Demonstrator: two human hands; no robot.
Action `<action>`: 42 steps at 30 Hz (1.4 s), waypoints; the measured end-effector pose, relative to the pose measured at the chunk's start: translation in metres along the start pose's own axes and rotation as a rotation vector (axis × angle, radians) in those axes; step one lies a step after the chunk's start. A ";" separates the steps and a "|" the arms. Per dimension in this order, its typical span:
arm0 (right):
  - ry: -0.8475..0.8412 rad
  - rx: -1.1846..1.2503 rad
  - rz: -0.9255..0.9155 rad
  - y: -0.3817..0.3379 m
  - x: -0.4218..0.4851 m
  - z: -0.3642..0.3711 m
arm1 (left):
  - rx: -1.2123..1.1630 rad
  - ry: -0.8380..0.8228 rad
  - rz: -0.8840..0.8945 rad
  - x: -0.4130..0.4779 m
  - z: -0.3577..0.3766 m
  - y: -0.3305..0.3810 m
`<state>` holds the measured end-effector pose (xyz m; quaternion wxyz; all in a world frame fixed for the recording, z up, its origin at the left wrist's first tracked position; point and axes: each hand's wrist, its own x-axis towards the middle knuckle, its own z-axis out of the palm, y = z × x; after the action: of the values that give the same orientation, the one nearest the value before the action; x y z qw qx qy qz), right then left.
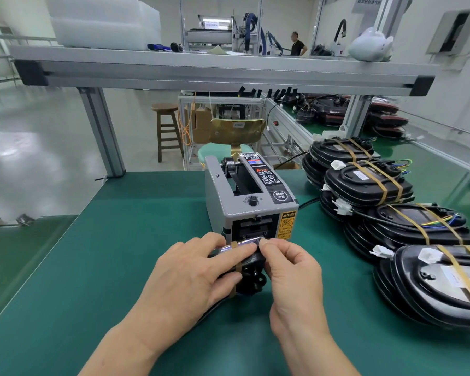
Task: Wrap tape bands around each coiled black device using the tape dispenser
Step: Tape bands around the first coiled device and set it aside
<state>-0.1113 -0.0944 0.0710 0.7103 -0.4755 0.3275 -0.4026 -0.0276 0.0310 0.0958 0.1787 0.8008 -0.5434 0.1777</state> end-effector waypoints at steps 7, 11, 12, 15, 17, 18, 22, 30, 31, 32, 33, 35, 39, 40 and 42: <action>0.053 -0.136 -0.160 0.004 -0.001 -0.003 | -0.013 -0.001 -0.016 0.001 0.000 0.003; 0.060 -0.125 -0.163 0.004 0.005 -0.003 | -0.035 -0.016 -0.017 -0.001 -0.002 0.003; 0.047 -0.164 -0.176 0.004 0.007 -0.003 | -0.034 -0.020 -0.015 -0.001 -0.002 0.003; -0.069 -0.292 -0.226 0.005 0.013 -0.002 | -0.042 -0.020 -0.015 -0.002 -0.003 0.002; -0.091 -0.326 -0.266 0.007 0.019 -0.002 | -0.069 -0.013 -0.024 -0.003 -0.003 0.001; -0.078 -0.321 -0.275 0.007 0.022 -0.002 | -0.088 -0.007 -0.028 -0.002 -0.003 0.001; -0.084 -0.228 -0.216 0.010 0.027 -0.004 | -0.130 -0.014 -0.071 -0.004 -0.002 -0.001; -0.144 -0.405 -0.278 0.013 0.023 0.000 | -0.068 -0.141 -0.241 -0.012 0.003 -0.016; -0.158 -0.405 -0.273 0.011 0.024 0.000 | -0.079 -0.129 -0.267 -0.012 0.004 -0.018; -0.176 -0.392 -0.256 0.010 0.025 -0.001 | -0.111 -0.123 -0.289 -0.012 0.004 -0.020; -0.195 -0.367 -0.234 0.008 0.026 -0.002 | -0.152 -0.130 -0.303 -0.012 0.005 -0.023; -0.241 -0.307 -0.179 0.006 0.028 -0.007 | -0.254 -0.142 -0.315 -0.011 0.006 -0.029; -0.513 -0.265 -0.046 0.008 0.024 -0.028 | -0.516 -0.154 -0.379 -0.007 -0.002 -0.046; -0.585 -0.313 -0.039 0.011 0.022 -0.033 | -0.585 -0.171 -0.394 -0.005 -0.005 -0.050; -0.680 -0.445 -0.059 0.016 0.016 -0.036 | -0.690 -0.223 -0.406 -0.001 -0.012 -0.055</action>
<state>-0.1297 -0.1198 0.0425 0.6460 -0.7329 0.1393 -0.1616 0.0225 0.0565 0.1004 0.4084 0.7990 -0.4180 -0.1415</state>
